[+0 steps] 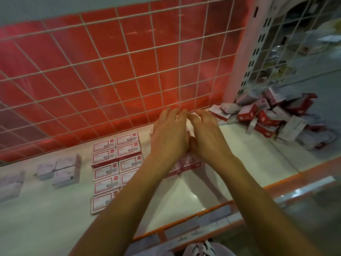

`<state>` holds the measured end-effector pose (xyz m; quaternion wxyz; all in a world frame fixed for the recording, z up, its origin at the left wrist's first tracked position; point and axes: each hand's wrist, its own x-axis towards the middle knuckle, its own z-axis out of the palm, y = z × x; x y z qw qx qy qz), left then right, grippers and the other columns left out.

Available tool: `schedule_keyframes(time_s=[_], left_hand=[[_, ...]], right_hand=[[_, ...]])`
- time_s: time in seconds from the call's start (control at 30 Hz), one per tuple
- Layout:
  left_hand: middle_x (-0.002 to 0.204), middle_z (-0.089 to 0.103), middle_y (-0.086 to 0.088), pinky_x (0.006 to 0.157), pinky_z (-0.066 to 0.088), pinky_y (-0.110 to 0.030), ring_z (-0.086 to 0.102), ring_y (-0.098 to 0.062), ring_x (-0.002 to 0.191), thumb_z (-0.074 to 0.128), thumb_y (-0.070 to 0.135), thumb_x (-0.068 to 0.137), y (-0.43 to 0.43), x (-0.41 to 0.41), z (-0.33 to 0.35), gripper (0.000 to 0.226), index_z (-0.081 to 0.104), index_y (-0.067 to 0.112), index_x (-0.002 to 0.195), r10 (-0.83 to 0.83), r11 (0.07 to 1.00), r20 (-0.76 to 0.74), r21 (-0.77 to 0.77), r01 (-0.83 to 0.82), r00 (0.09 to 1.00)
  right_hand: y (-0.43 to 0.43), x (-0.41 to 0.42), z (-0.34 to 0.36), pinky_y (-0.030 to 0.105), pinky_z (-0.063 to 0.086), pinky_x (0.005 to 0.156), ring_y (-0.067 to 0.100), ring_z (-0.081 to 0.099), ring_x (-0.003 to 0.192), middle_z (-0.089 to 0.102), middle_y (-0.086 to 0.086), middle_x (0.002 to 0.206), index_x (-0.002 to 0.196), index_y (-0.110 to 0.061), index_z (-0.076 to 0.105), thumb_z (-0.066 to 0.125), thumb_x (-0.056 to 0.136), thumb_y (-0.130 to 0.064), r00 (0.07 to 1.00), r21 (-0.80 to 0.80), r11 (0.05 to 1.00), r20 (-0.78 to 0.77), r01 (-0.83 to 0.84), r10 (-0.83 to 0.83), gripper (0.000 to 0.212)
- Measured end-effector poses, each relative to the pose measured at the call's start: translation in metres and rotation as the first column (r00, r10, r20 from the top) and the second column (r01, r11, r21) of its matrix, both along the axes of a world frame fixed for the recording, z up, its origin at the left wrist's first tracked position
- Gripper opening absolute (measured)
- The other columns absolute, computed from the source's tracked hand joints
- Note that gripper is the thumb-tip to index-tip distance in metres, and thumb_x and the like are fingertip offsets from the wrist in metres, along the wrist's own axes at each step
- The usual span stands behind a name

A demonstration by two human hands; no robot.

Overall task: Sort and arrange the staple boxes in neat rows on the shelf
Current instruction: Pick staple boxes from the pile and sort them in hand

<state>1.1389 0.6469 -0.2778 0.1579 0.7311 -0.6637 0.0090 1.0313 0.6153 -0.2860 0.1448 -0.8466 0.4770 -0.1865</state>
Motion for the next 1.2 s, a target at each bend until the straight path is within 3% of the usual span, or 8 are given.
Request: schedule_keyframes(time_s=[0.2,0.4,0.53,0.63,0.8,0.97,1.1,1.2], left_hand=[[0.147,0.038,-0.004,0.112,0.028,-0.038,0.029,-0.025,0.136,0.060,0.023,0.088,-0.032,-0.052,-0.009,0.060,0.036,0.019,0.143,-0.084,0.996,-0.042,0.005,0.084,0.996],[0.139,0.049,-0.005,0.100,0.040,-0.036,0.047,-0.025,0.124,0.057,0.035,0.092,-0.062,-0.101,-0.022,0.056,0.037,0.024,0.143,-0.096,0.991,-0.133,0.085,0.107,0.987],[0.135,0.052,-0.003,0.092,0.045,-0.033,0.052,-0.023,0.117,0.061,0.031,0.090,-0.081,-0.123,-0.032,0.055,0.040,0.025,0.140,-0.118,0.990,-0.135,0.055,0.127,0.984],[0.133,0.053,-0.004,0.089,0.047,-0.034,0.053,-0.024,0.115,0.059,0.024,0.090,-0.095,-0.131,-0.039,0.053,0.041,0.024,0.140,-0.121,0.990,-0.132,0.055,0.129,0.984],[0.129,0.051,-0.008,0.080,0.050,-0.040,0.054,-0.029,0.111,0.050,0.025,0.095,-0.116,-0.141,-0.049,0.052,0.032,0.031,0.144,-0.191,0.980,-0.076,0.037,0.194,0.979],[0.130,0.048,-0.009,0.072,0.048,-0.039,0.057,-0.034,0.103,0.047,0.032,0.097,-0.130,-0.150,-0.058,0.047,0.034,0.033,0.142,-0.220,0.975,0.080,0.047,0.217,0.972],[0.125,0.051,-0.008,0.065,0.045,-0.037,0.059,-0.034,0.096,0.049,0.031,0.096,-0.134,-0.154,-0.064,0.038,0.044,0.030,0.134,-0.229,0.973,0.004,0.002,0.229,0.973],[0.122,0.053,-0.006,0.071,0.050,-0.038,0.058,-0.030,0.100,0.050,0.029,0.096,-0.136,-0.152,-0.065,0.036,0.047,0.030,0.131,-0.243,0.970,-0.055,-0.018,0.243,0.968]], right_hand=[[-0.027,-0.062,-0.010,0.031,0.025,0.107,0.028,0.030,0.131,0.038,0.009,0.143,0.139,-0.015,0.043,0.059,0.086,-0.010,0.991,-0.013,0.990,0.007,0.137,-0.137,0.056],[-0.058,-0.123,-0.028,0.031,0.034,0.094,0.029,0.046,0.114,0.054,0.008,0.120,0.123,-0.016,0.059,0.059,0.081,-0.008,0.954,-0.017,0.954,0.033,0.298,-0.297,0.043],[-0.076,-0.154,-0.038,0.037,0.044,0.082,0.034,0.051,0.102,0.054,0.013,0.109,0.109,-0.011,0.063,0.056,0.078,-0.005,0.920,-0.027,0.921,0.082,0.387,-0.384,0.032],[-0.088,-0.169,-0.039,0.038,0.048,0.077,0.034,0.054,0.096,0.056,0.011,0.107,0.104,-0.012,0.062,0.060,0.078,-0.006,0.923,-0.088,0.919,0.031,0.385,-0.384,0.026],[-0.100,-0.177,-0.030,0.030,0.039,0.080,0.027,0.047,0.107,0.054,0.005,0.125,0.124,-0.015,0.054,0.066,0.081,-0.009,0.947,-0.093,0.951,-0.106,0.295,-0.304,0.045],[-0.109,-0.174,-0.021,0.033,0.041,0.077,0.025,0.040,0.113,0.045,0.001,0.136,0.134,-0.019,0.042,0.062,0.088,-0.018,0.928,-0.061,0.961,-0.249,0.270,-0.277,0.050],[-0.112,-0.170,-0.022,0.033,0.041,0.072,0.027,0.038,0.113,0.043,0.004,0.134,0.133,-0.016,0.041,0.057,0.091,-0.024,0.900,-0.093,0.962,-0.340,0.257,-0.274,0.046],[-0.114,-0.168,-0.024,0.032,0.040,0.070,0.027,0.040,0.112,0.045,0.005,0.130,0.131,-0.015,0.044,0.056,0.092,-0.022,0.898,-0.115,0.953,-0.319,0.279,-0.301,0.041]])
